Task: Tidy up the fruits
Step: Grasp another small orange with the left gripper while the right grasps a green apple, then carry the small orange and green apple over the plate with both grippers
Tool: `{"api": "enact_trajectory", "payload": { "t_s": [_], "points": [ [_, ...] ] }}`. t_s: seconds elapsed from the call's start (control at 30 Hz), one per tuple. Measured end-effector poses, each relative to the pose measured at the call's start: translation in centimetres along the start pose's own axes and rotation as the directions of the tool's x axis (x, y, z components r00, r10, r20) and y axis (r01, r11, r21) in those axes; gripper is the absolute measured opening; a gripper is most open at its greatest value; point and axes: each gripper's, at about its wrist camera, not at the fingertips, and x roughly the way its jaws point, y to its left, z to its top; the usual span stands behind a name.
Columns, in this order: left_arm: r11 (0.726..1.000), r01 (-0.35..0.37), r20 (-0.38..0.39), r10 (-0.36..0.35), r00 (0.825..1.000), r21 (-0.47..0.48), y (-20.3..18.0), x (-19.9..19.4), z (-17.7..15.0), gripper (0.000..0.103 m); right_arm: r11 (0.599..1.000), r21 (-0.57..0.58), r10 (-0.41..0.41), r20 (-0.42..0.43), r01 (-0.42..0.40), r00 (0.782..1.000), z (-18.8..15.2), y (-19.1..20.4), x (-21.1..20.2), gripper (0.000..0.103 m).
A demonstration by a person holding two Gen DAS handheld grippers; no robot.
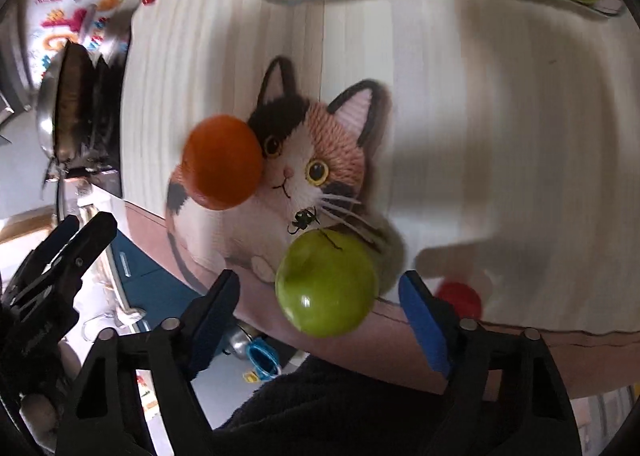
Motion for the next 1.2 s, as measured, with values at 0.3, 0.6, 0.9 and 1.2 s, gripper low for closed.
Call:
{"api": "enact_trajectory", "payload": {
  "t_s": [0.3, 0.6, 0.9, 1.2],
  "points": [
    [0.978, 0.193, -0.085, -0.186, 0.979, 0.075, -1.6, 3.0, 1.9, 0.097, 0.989, -0.081, -0.120, 0.055, 0.124, 0.991, 0.5, 2.2, 0.2, 0.056],
    [0.925, 0.329, -0.195, -0.292, 0.936, 0.192, -6.9, 6.7, 4.4, 0.087, 0.985, -0.014, -0.166, 0.152, 0.170, 0.974, 1.2, 0.6, -3.1, 0.056],
    [0.941, 0.287, -0.163, -0.260, 0.952, 0.178, -7.2, 6.6, 4.1, 0.061, 0.983, -0.037, -0.172, 0.162, 0.180, 0.972, 3.0, 0.4, -3.1, 0.057],
    [0.955, 0.282, -0.164, -0.264, 0.950, 0.094, -7.4, 7.1, 4.6, 0.062, 0.990, -0.010, -0.136, 0.120, 0.138, 0.983, 4.8, 0.2, -1.8, 0.060]
  ]
}}
